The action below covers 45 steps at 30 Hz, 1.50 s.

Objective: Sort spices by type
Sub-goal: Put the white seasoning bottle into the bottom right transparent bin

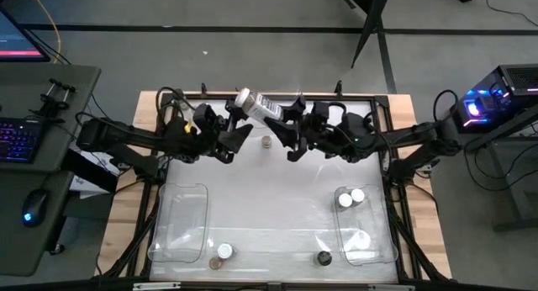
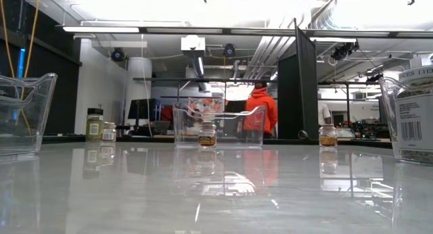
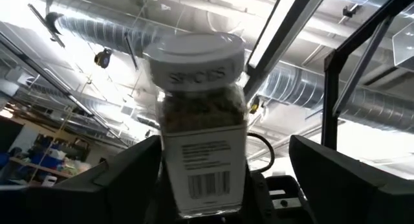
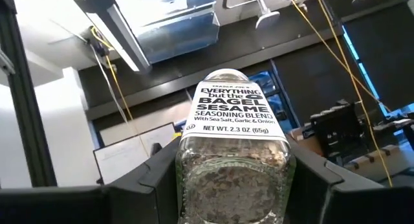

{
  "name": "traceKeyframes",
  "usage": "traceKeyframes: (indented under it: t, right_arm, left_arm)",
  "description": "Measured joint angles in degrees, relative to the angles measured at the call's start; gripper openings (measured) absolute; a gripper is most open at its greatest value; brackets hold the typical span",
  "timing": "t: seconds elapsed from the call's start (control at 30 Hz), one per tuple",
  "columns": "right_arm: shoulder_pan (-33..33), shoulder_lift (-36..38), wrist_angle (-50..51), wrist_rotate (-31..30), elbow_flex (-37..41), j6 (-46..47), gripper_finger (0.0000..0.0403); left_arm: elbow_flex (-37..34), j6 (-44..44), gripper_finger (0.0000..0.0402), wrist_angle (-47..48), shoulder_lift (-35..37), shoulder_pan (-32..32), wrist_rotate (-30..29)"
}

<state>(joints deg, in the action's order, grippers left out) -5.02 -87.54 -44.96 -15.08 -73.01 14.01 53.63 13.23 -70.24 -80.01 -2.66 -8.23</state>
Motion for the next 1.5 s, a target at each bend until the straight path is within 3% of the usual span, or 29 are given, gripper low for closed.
traceKeyframes:
  t: [0.6, 0.7, 0.83, 0.9, 1.07, 1.17, 1.27, 1.4, 1.5]
  right_arm:
    - [-0.28, -4.31, -2.11, 3.23, 0.00, 5.46, 0.0193]
    - [-0.37, -4.31, -2.02, 3.78, 0.00, 5.47, 0.0193]
    - [-0.67, -4.31, -2.02, 2.84, 0.00, 4.82, 0.0194]
    - [-1.17, -4.25, -2.34, 0.64, 0.00, 4.57, 0.0229]
    - [-2.04, -1.62, 0.14, -4.18, 0.00, -0.21, 0.0339]
    - [-1.94, 2.53, 6.20, -6.32, 0.00, -2.06, 0.0363]
    - [-1.94, 7.03, 16.24, -7.22, -0.04, -2.29, 0.0368]
    - [-1.87, 11.85, 29.79, -7.16, -0.04, 1.41, 0.0369]
    - [-1.46, 13.65, 39.08, -7.18, -0.09, 7.16, 0.0370]
  left_arm:
    - [0.00, -0.33, 0.0317, 0.57, 0.00, -0.04, -0.50]
    - [0.00, 0.01, 0.0282, 0.90, 0.00, -0.04, -1.56]
    - [0.00, 2.56, 0.0197, 1.33, 0.07, -0.07, -3.35]
    - [0.00, 2.71, 0.0172, 1.76, 0.15, 0.25, -3.47]
    - [-0.02, 2.70, 0.0172, 4.90, 2.16, 1.44, -3.78]
    - [-0.02, 2.58, 0.0172, 11.45, 4.86, 2.23, -3.97]
    - [0.00, 2.60, 0.0172, 25.23, 8.49, 3.03, -2.81]
    - [4.22, 2.61, 0.0172, 57.35, 11.45, 4.37, 1.31]
    - [10.57, 0.50, 0.0172, 78.99, 8.87, 4.96, 4.07]
